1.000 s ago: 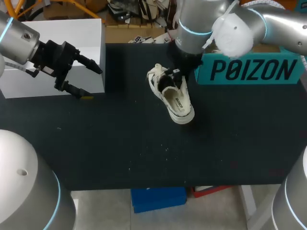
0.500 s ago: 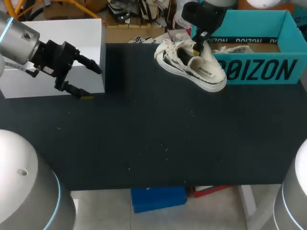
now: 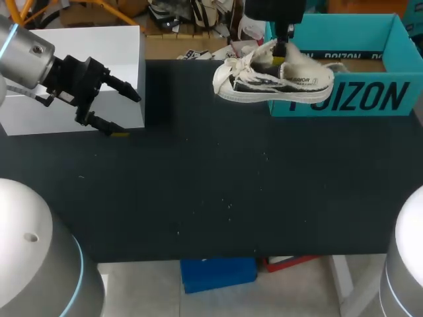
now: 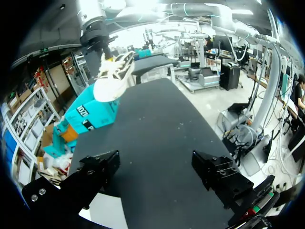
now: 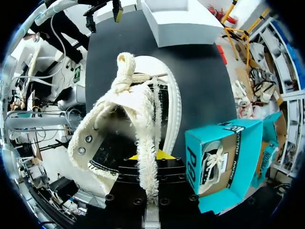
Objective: Take the shoe out of the shoebox, open the shoe tongue, remove and reinsert the insole, then place the shoe into the shoebox
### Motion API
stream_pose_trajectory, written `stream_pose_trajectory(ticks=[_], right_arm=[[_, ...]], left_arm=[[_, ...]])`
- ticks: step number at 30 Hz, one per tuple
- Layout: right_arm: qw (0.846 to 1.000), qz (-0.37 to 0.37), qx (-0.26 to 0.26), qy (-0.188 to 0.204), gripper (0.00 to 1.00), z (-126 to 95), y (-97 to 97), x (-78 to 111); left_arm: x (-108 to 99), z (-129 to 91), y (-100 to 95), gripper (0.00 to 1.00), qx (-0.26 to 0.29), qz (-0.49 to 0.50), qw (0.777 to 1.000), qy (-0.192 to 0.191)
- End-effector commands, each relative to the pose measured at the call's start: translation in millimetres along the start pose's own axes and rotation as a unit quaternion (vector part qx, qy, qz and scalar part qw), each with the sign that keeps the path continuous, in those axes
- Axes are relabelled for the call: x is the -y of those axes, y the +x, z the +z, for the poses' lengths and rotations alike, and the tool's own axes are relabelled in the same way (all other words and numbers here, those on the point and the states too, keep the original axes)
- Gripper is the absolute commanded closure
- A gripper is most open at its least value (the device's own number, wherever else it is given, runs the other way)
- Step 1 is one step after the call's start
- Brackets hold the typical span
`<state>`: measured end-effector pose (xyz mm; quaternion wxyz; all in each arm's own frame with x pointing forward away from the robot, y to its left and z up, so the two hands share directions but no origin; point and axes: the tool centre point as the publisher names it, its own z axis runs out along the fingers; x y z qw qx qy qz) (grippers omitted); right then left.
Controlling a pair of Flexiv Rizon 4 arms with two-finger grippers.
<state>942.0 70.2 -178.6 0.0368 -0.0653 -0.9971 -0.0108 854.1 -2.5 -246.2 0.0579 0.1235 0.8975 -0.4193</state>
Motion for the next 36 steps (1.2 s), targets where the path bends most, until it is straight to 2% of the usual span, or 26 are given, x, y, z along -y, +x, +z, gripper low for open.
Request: stream_pose_trajectory(ticks=[1,4,7,9,17,22,24,36], right_arm=[[0.993,-0.102,-0.01,0.051,1.0,-5,-5.4,-5.1],[0.994,-0.1,-0.009,0.05,1.0,-5,-6.8,-3.2],[0.993,-0.103,-0.006,0.065,1.0,-9,-14.2,8.3],[0.992,-0.107,0.001,0.06,1.0,-13,-21.8,16.0],[0.989,-0.115,0.016,0.091,1.0,-25,-59.0,46.1],[0.988,-0.119,0.02,0.098,1.0,-24,-88.4,62.1],[0.989,-0.114,0.019,0.09,1.0,-22,-101.8,68.5],[0.991,-0.079,0.026,0.104,1.0,-28,-195.5,122.3]], left_arm=[[-1,1,0.8,0.0,0.002,0.001,1.0,0.0],[-1,1,0.8,0.0,0.002,0.001,1.0,0.0],[-1,1,0.8,0.0,0.002,0.001,1.0,0.0],[-1,1,0.8,0.0,0.002,0.001,1.0,0.0],[-1,1,0.8,0.0,0.002,0.001,1.0,0.0],[-1,1,0.8,0.0,0.002,0.001,1.0,0.0],[-1,1,0.8,0.0,0.002,0.001,1.0,0.0],[-1,1,0.8,0.0,0.002,0.001,1.0,0.0]])
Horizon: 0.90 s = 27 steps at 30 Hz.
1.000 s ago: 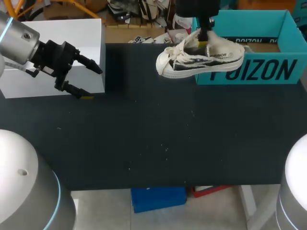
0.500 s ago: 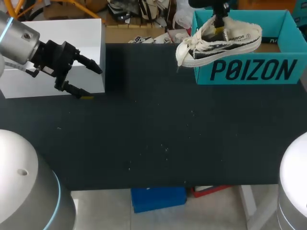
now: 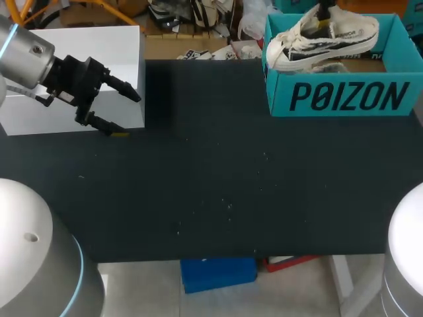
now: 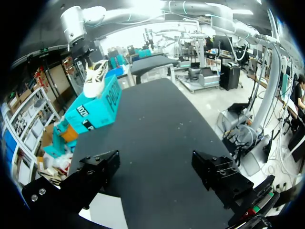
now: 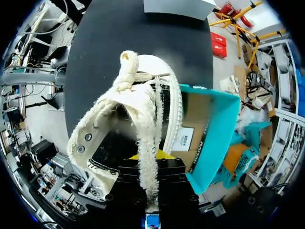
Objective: Take the shoe out of the shoebox, open the shoe tongue, remove and reinsert the insole, then place the shoe into the shoebox
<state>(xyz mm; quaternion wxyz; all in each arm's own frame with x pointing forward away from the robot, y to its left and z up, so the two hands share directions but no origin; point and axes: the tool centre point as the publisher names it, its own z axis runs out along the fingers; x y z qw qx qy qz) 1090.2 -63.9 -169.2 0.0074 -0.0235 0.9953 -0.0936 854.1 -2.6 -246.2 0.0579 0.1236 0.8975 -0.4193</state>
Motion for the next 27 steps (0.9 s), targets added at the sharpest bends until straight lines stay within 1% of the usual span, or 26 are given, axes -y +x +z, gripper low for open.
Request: stream_pose_trajectory(ticks=[1,4,11,22,27], right_arm=[[1.0,0.008,-0.024,0.002,1.0,2,-37.1,19.7],[0.999,0.023,-0.022,0.012,1.0,1,-56.3,32.7],[0.999,0.041,-0.014,0.003,1.0,15,-86.5,49.9],[0.998,0.05,-0.024,0.0,1.0,43,-126.2,74.0],[0.998,0.046,-0.033,0.0,1.0,54,-139.5,81.6]], left_arm=[[-1,1,0.8,0.0,0.003,0.001,1.0,0.0],[-1,1,0.8,0.0,0.003,0.001,1.0,0.0],[-1,1,0.8,0.0,0.003,0.001,1.0,0.0],[-1,1,0.8,0.0,0.003,0.001,1.0,0.0],[-1,1,0.8,0.0,0.003,0.001,1.0,0.0]])
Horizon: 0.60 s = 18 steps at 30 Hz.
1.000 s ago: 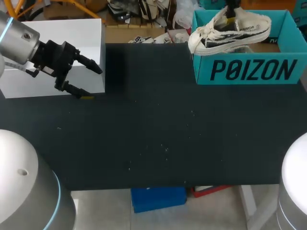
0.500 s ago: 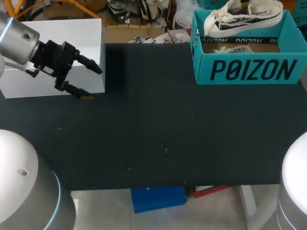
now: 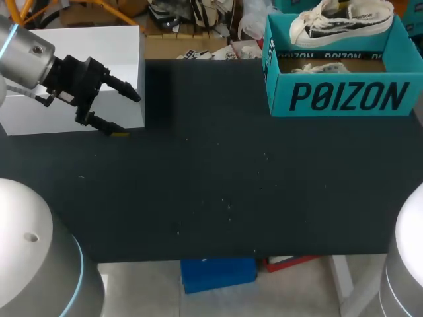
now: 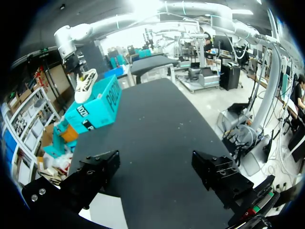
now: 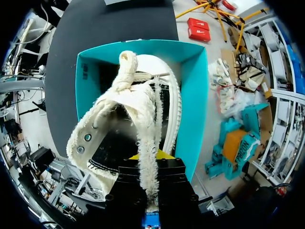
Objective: Take the shoe out of the shoebox, open the shoe tongue, remove and reinsert the insole, then place the shoe into the shoebox
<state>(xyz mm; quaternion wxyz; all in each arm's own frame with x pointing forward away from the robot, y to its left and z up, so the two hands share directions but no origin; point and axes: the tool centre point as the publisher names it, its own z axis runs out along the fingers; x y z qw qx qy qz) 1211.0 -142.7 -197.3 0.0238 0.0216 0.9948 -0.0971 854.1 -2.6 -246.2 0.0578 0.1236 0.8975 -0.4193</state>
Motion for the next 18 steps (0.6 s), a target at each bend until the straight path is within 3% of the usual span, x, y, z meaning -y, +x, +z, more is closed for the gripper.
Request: stream_pose_trajectory(ticks=[1,18], right_arm=[[0.999,-0.001,-0.047,-0.002,1.0,13,-24.9,2.4],[0.997,-0.01,-0.071,-0.031,1.0,82,-39.4,-6.2]], left_arm=[[-1,1,0.8,0.0,0.003,0.001,1.0,0.0],[-1,1,0.8,0.0,0.003,0.001,1.0,0.0]])
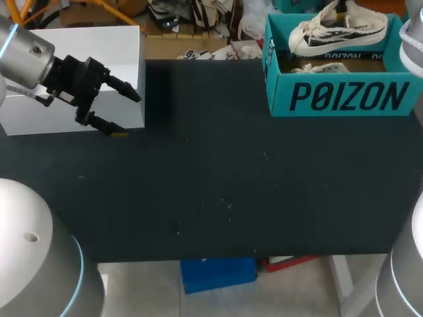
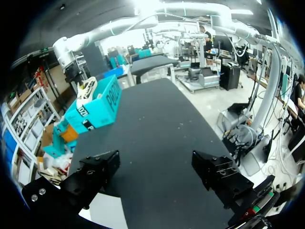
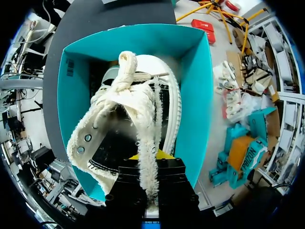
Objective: Take the shoe out of the shoebox, open the shoe tongue, remove and reinsert the insole, then place the shoe into the shoebox
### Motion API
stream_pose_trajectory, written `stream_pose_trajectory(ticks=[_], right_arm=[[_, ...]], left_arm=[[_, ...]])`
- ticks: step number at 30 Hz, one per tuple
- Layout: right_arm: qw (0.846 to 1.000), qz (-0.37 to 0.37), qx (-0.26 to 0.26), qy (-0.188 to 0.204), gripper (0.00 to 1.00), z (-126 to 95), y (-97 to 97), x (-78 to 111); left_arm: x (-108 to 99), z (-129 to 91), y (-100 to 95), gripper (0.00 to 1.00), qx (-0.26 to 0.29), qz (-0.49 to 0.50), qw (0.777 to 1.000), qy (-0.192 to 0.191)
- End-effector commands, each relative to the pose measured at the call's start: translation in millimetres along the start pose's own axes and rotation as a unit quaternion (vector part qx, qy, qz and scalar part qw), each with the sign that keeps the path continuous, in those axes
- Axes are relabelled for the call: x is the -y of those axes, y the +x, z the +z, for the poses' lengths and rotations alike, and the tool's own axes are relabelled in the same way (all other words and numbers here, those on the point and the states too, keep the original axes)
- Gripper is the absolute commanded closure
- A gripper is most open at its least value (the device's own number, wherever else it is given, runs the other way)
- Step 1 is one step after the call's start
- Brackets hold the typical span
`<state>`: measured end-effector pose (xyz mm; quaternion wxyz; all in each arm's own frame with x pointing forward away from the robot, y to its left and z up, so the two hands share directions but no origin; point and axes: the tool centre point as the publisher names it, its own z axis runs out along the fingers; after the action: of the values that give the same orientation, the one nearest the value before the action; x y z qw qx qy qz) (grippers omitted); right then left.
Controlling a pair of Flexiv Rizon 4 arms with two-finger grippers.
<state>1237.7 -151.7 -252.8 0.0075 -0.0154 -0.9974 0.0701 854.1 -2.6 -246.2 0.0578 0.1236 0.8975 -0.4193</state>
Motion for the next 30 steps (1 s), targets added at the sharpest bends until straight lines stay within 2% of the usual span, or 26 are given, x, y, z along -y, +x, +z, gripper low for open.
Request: stream_pose_trajectory(ticks=[1,14,29,30], right_arm=[[0.999,0.0,-0.041,-0.006,1.0,28,-17.3,-2.1],[0.999,0.011,-0.041,-0.034,1.0,75,-25.6,-8.6],[0.998,0.003,-0.055,-0.04,1.0,99,-30.7,-16.3],[0.998,0.003,-0.055,-0.039,0.92,99,-31.5,-16.1]], left_arm=[[-1,1,0.8,0.0,0.003,0.001,1.0,0.0],[-1,1,0.8,0.0,0.003,0.001,1.0,0.0],[-1,1,0.8,0.0,0.003,0.001,1.0,0.0],[-1,1,0.8,0.0,0.003,0.001,1.0,0.0]])
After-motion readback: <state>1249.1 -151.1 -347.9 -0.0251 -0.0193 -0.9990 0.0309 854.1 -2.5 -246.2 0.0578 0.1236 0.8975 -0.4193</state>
